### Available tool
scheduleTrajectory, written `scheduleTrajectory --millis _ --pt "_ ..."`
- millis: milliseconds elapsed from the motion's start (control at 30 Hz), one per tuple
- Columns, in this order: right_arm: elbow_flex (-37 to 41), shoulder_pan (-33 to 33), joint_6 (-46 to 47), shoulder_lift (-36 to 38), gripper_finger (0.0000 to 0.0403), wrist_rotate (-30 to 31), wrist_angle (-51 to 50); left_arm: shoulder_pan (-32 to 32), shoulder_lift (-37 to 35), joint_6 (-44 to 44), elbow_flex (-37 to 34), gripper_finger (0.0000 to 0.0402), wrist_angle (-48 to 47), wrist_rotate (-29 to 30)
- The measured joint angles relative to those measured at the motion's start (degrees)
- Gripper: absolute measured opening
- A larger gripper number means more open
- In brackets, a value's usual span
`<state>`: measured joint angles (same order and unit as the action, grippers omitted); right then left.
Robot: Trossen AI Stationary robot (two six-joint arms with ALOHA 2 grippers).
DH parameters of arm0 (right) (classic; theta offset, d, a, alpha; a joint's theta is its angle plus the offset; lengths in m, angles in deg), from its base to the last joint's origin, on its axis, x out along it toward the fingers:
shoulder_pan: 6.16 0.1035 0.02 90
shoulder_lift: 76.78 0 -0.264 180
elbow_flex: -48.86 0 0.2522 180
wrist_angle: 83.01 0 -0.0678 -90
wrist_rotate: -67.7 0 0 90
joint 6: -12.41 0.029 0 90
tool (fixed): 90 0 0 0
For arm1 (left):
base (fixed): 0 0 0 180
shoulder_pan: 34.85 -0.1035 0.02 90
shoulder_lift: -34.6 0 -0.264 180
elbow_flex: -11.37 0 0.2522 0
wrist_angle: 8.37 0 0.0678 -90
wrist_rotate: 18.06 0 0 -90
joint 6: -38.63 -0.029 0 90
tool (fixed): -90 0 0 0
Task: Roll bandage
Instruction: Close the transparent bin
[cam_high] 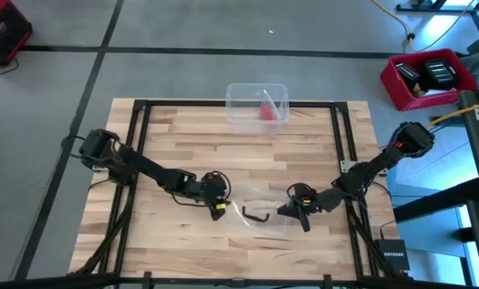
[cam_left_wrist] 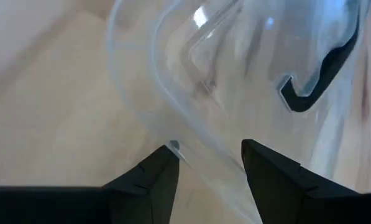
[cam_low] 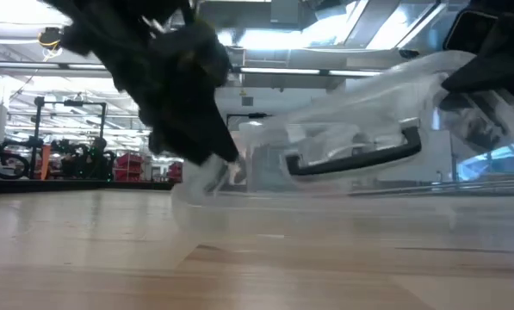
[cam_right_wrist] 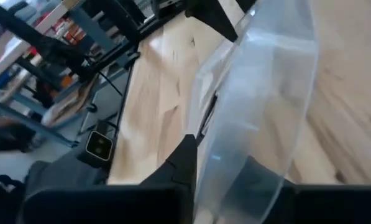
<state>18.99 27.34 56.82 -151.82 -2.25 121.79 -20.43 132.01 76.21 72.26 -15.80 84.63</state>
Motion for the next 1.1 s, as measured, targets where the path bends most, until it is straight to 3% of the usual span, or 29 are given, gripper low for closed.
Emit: scheduleTrajectory --millis 233,400,533,767,900,1100 --pt "-2.98 -0.20 -12.59 2.71 0.0035 8.30 -3.22 5.96 -13.79 -8.87 1.44 0.0168 -9.94 20.82" --pt "-8.29 -0.17 -30.24 3.59 0.0030 16.99 -11.49 10.04 -19.65 -23.04 1.55 0.0168 -5.07 33.48" --pt "-16.58 -0.12 -47.72 3.66 0.0030 26.75 -24.77 10.44 -20.43 -32.67 1.57 0.0168 -0.30 35.30" --pt "-31.71 -0.09 -62.84 3.64 0.0030 41.99 -50.26 10.35 -20.39 -36.71 1.55 0.0168 -0.87 35.17" --pt "-37.19 -0.07 -72.60 3.61 0.0030 46.05 -54.85 10.40 -20.54 -38.77 1.57 0.0168 0.13 35.08" --pt "-40.54 -0.07 -83.22 3.69 0.0030 46.98 -55.50 10.93 -22.90 -47.87 1.51 0.0168 7.87 36.41"
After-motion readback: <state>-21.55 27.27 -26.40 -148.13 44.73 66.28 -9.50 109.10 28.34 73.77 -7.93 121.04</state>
